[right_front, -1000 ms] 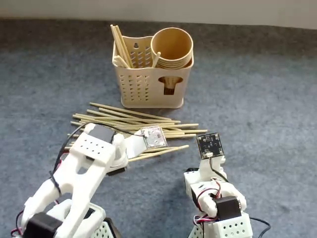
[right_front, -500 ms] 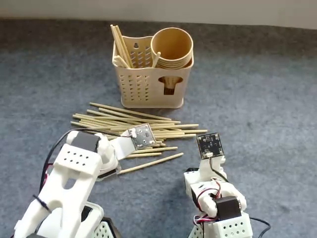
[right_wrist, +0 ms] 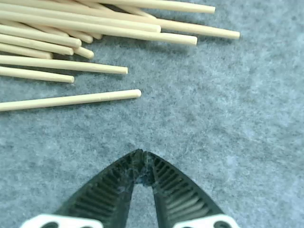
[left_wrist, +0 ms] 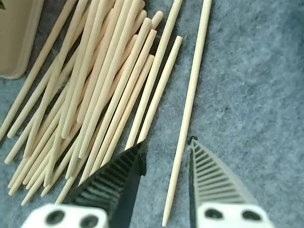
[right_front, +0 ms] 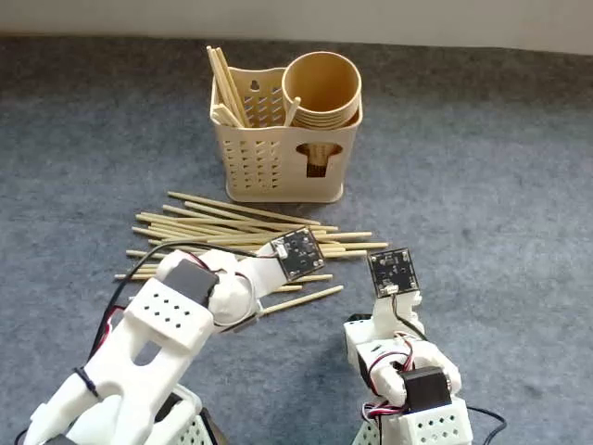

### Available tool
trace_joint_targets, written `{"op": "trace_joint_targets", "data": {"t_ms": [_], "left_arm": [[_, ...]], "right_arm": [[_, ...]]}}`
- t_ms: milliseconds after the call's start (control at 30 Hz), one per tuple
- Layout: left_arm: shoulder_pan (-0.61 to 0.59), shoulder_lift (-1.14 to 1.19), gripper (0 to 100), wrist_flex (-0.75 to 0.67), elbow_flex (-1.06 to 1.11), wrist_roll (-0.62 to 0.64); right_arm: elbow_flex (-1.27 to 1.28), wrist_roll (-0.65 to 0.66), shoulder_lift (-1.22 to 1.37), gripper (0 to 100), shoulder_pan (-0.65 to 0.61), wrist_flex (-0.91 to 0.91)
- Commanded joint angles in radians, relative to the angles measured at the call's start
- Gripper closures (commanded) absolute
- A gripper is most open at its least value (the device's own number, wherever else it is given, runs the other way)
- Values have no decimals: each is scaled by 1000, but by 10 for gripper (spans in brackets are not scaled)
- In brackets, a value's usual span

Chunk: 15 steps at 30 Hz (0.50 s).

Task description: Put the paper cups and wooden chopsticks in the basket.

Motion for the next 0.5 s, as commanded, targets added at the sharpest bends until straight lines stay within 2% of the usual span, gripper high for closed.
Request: {"op": "trace_joint_targets", "data": {"t_ms": [0,300,467], "left_arm": [[54,-21,860,-41,-5,49],[96,-21,860,-86,-2,71],[96,28,860,-155,15,133]], "right_arm": [[113,12,-10,991,-2,5],[113,12,-10,991,-2,5],[113,12,-10,991,-2,5]]}}
